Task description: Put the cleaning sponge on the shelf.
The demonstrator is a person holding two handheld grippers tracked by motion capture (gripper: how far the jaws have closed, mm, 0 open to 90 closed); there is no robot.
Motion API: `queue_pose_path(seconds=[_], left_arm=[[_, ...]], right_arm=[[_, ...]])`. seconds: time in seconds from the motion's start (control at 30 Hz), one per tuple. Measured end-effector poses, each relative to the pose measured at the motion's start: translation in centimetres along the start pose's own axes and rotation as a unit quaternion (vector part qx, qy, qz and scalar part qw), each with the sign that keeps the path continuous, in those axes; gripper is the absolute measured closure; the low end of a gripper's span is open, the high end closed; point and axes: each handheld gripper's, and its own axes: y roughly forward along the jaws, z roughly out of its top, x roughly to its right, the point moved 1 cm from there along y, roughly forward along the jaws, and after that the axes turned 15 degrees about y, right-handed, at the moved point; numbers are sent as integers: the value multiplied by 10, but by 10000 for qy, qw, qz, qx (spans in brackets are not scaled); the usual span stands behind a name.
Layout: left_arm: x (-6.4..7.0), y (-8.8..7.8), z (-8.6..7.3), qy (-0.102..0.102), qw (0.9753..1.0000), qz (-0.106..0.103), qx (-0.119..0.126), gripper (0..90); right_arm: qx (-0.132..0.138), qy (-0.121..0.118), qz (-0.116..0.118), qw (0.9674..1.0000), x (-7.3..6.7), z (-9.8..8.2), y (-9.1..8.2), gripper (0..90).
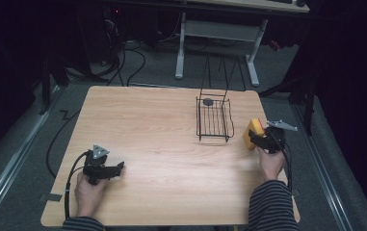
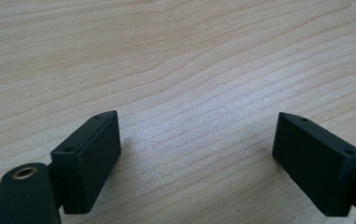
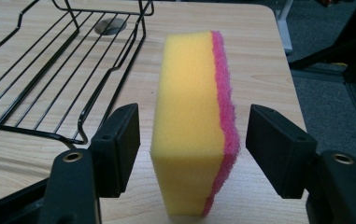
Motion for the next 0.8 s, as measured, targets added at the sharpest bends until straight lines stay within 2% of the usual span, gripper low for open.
queue_pose_path(seconds=[0.27,0.53,0.8], left_arm=[[0,0,0,-9,10000,3,7,159],[0,0,0,-10,10000,3,7,159],[0,0,0,-13,10000,4,9,159]], right_arm=[[-92,114,27,9999,3,-4,8,391],[-155,190,98,9997,7,-9,12,456],[-226,93,42,9997,8,-12,14,525]])
